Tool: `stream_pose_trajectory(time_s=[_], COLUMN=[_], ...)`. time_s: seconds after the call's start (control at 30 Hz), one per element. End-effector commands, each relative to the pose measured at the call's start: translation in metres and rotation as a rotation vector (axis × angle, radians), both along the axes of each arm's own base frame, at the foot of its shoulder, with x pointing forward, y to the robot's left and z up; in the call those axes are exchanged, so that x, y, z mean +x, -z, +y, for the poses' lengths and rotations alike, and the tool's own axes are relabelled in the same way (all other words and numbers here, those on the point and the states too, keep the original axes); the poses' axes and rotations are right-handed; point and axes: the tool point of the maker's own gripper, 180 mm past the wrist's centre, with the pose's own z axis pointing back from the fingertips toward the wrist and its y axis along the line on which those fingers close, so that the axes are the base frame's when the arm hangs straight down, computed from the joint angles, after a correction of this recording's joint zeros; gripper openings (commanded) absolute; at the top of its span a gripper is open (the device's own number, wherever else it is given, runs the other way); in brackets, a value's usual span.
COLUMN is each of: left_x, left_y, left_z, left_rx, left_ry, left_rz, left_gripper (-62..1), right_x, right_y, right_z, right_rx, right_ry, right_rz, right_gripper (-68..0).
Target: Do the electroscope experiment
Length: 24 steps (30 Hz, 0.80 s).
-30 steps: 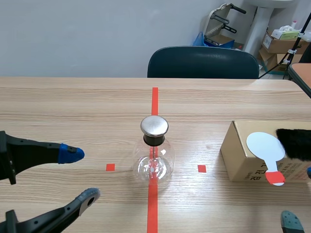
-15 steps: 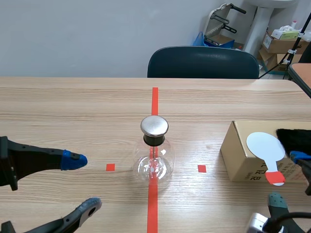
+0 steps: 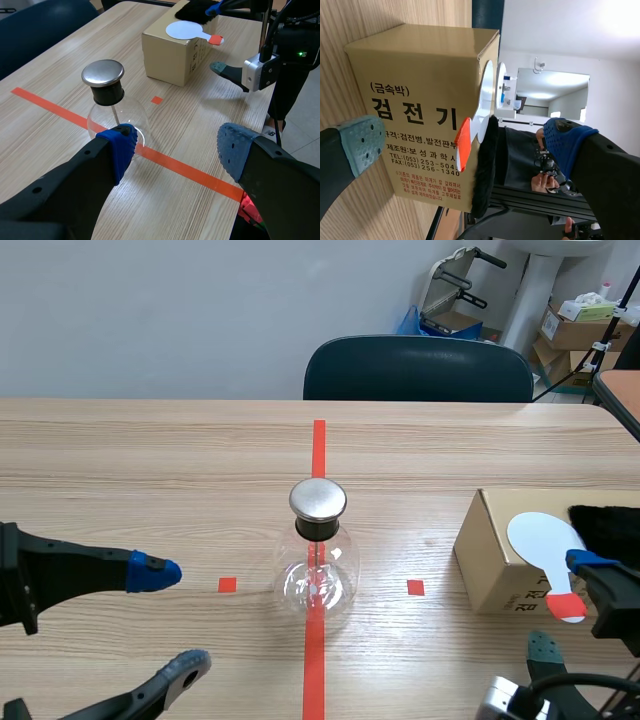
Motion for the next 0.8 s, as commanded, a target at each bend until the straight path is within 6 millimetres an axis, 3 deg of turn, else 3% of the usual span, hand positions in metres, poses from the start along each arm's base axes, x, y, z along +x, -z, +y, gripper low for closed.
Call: stream_pose_trajectory(time_s=[0.0,0.47,0.77], left_x=[-0.0004,-0.0004,-0.0004], left_y=[-0.0066,-0.0065,-0.0065], left_z=[-0.0036,-0.0036,-0.0036], left_rx=[-0.041,-0.041,-0.041], left_ry=[-0.007,-0.007,-0.007], left_rz=[-0.003,-0.003,-0.002], left_gripper=[-23.6,-23.6,-23.6], right_x=[0.0065,0.0073,0.0073], right_y=[-0.0159,-0.0162,-0.0162], right_z=[-0.0039,-0.0109,-0.0106], right_rx=[-0.002,-0.007,-0.007], right_ry=[0.008,0.045,0.044], right_rz=[-0.078,-0.080,-0.080], right_gripper=[0.4,-0.1,-26.8])
